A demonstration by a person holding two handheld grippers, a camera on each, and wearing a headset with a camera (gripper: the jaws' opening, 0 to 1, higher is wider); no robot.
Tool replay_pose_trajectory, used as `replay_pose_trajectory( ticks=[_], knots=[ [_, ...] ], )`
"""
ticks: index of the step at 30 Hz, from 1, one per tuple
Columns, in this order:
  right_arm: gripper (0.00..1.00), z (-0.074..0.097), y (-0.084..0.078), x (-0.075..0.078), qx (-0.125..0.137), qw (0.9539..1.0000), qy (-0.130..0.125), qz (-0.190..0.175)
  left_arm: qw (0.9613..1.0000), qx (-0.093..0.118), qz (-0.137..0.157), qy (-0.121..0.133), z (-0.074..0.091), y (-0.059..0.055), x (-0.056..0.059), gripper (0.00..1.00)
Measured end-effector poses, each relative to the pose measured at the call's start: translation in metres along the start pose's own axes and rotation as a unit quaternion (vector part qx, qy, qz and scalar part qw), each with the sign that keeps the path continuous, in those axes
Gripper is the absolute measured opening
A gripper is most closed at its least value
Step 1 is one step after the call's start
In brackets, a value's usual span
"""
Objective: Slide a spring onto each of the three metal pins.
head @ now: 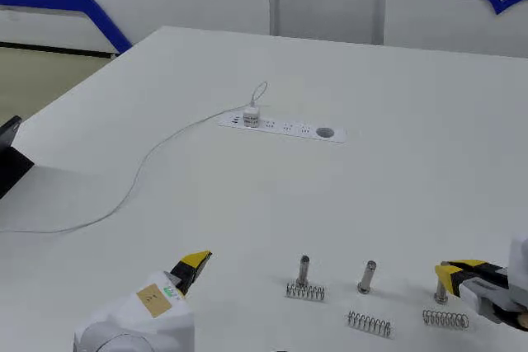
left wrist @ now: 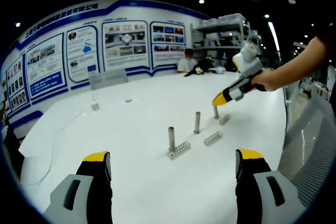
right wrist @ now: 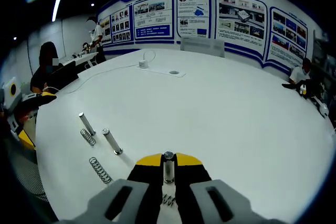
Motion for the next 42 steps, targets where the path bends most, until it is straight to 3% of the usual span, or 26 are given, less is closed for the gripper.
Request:
replay_pose_trajectory(
  ticks=[21,26,36,40,42],
  knots=[
    [0.08,0.012,-0.009,-0.003,0.033,0.9994,-0.013,0.002,0.9971,0.060,0.045,0.013,0.005,0.017,-0.009,1.00],
    [0.08,0.009,-0.007,-0.004,0.035,0.9992,-0.005,0.022,0.9970,0.061,0.047,0.012,0.005,0.017,-0.009,1.00],
    [0.09,0.008,-0.007,-0.002,0.031,0.9994,-0.001,0.017,0.9973,0.055,0.047,0.013,0.004,0.015,-0.010,1.00],
    [0.16,0.013,-0.002,0.001,0.054,0.9985,-0.003,-0.004,0.9972,0.055,0.048,0.013,0.004,0.015,-0.010,1.00],
    [0.19,0.017,0.001,0.002,0.061,0.9981,0.008,-0.002,0.9972,0.054,0.049,0.013,0.004,0.015,-0.009,1.00]
  ],
)
Point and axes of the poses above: the centre of the closed fingertips' face, and the gripper's own axes: z roughly backward along the fingers, x roughly to its right, y roughly out of its top, the point moved 4 cm from there along z, roughly backward along the fingers, and after that the axes turned 12 degrees about z, right-handed, at the moved point
